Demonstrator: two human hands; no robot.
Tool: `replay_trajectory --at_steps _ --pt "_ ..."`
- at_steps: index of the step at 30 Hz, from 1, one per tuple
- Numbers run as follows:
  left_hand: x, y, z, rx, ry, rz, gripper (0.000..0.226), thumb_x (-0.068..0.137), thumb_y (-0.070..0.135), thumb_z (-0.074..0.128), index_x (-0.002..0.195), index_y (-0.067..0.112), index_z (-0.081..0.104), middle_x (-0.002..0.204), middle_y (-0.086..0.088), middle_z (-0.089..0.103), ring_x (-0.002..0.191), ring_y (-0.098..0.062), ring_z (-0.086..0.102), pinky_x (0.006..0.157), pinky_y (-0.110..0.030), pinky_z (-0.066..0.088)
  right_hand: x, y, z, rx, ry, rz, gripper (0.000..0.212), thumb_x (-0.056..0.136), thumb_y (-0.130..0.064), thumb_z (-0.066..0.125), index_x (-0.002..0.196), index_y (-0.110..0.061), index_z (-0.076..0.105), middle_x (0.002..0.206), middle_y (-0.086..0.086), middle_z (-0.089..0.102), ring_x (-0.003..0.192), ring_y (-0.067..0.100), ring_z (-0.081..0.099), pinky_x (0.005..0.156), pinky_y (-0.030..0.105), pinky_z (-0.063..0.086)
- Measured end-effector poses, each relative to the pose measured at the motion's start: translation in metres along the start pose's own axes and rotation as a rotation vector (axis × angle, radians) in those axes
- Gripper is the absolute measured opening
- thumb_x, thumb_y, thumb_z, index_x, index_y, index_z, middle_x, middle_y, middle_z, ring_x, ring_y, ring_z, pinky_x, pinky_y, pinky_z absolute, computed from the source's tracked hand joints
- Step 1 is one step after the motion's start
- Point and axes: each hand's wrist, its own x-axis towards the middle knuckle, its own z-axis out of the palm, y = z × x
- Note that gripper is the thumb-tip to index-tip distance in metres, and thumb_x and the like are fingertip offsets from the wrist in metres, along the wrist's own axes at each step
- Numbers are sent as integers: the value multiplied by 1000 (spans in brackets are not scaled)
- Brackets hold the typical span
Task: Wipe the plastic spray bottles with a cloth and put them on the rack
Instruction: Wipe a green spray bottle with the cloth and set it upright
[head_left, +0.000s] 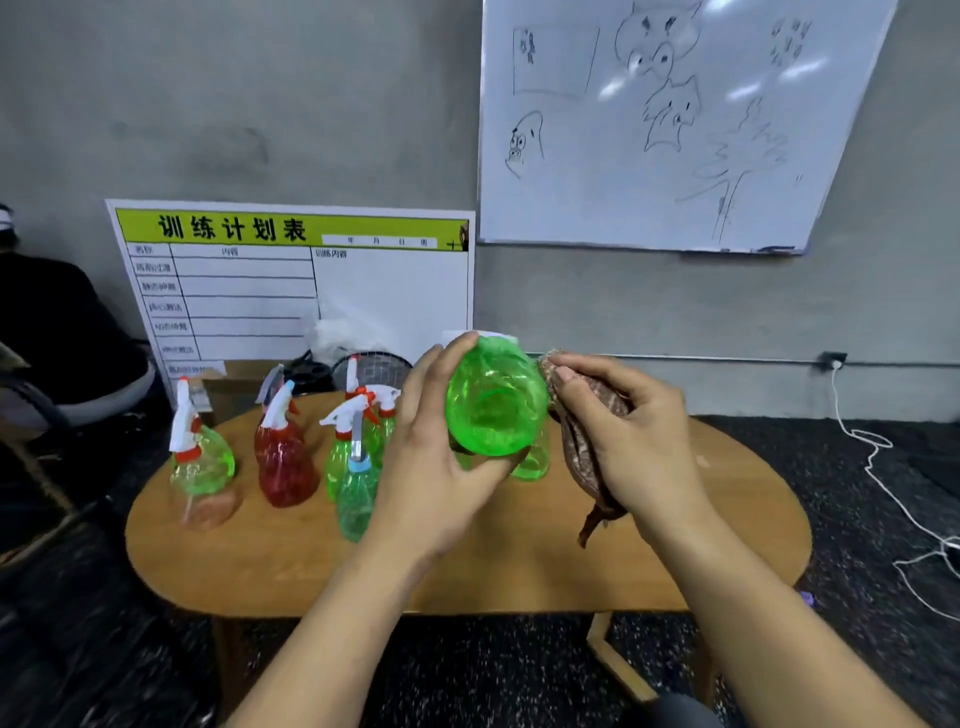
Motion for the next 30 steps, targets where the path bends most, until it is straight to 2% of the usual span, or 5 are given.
replay_trajectory --at_steps 8,13,18,22,30 --pt "-48 -54 35 -183 -78 -231 60 86 86 51 142 66 45 169 8 25 155 10 16 118 -16 21 -23 86 13 51 -91 228 15 95 -3 72 103 -13 81 99 -5 81 93 7 75 88 21 57" --pt "-58 -90 56 -195 -91 -305 27 100 64 47 125 63 56 158 8 35 154 8 18 123 -19 23 -28 134 20 -22 -141 323 15 96 -9 74 103 -19 82 100 -10 81 97 7 75 89 21 57" --pt "-64 -135 68 -242 -132 -451 79 88 59 74 154 48 33 157 11 44 147 -12 46 121 -46 42 -32 183 27 -66 -154 436 15 97 -14 73 105 -24 81 100 -16 80 97 0 73 83 14 52" --pt "-66 -163 77 -285 -234 -538 111 75 51 86 163 38 21 147 31 53 140 4 51 115 -22 44 -36 216 34 -181 -230 522 19 100 -29 69 117 -28 78 106 -17 78 96 -1 73 81 20 56" --pt "-77 -213 100 -57 -230 -554 98 72 17 97 145 42 37 137 16 48 125 21 42 100 4 29 -48 265 43 -633 -347 468 27 102 -45 60 128 -46 67 120 -25 67 111 -1 61 93 30 51"
